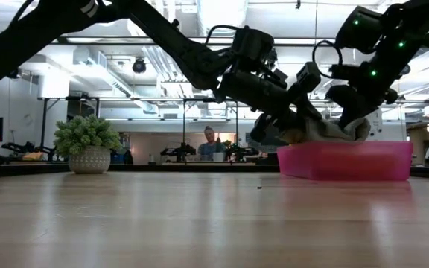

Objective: Fold microfiber towels
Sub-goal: Put the gray microfiber cloth into the pink bin

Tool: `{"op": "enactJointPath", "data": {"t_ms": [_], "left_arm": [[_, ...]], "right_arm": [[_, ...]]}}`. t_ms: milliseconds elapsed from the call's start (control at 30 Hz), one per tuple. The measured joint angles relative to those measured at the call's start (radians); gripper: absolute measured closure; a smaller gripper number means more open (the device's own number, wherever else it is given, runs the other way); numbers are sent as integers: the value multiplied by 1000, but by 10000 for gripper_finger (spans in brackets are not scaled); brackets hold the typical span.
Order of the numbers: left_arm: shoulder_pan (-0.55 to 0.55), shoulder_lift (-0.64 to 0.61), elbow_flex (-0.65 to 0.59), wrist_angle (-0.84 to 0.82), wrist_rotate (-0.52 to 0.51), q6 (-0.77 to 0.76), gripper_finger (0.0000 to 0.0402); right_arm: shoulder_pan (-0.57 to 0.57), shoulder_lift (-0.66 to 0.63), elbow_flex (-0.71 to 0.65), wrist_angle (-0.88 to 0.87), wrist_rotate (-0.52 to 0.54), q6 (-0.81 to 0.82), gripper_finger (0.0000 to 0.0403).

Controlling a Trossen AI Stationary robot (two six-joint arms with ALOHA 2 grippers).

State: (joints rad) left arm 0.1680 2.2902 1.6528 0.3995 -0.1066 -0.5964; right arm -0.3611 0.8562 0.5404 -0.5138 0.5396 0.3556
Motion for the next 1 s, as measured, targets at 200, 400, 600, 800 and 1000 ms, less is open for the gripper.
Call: {"op": "enactJointPath", "data": {"t_ms": [200,400,600,800,1000], "left_arm": [[0,0,-5,-34,34,-2,291],[0,-12,-7,-173,37,-8,258],[0,-43,-9,-258,37,4,242],[0,-86,-26,-346,53,42,241],[-1,-137,-43,-410,57,112,241]], "right_arm": [[0,0,0,-6,1,1,394],[0,1,8,-50,0,51,374],[0,1,9,-75,-27,98,338],[0,-4,13,-97,-43,127,309],[0,-4,84,-161,-43,148,291]]}}
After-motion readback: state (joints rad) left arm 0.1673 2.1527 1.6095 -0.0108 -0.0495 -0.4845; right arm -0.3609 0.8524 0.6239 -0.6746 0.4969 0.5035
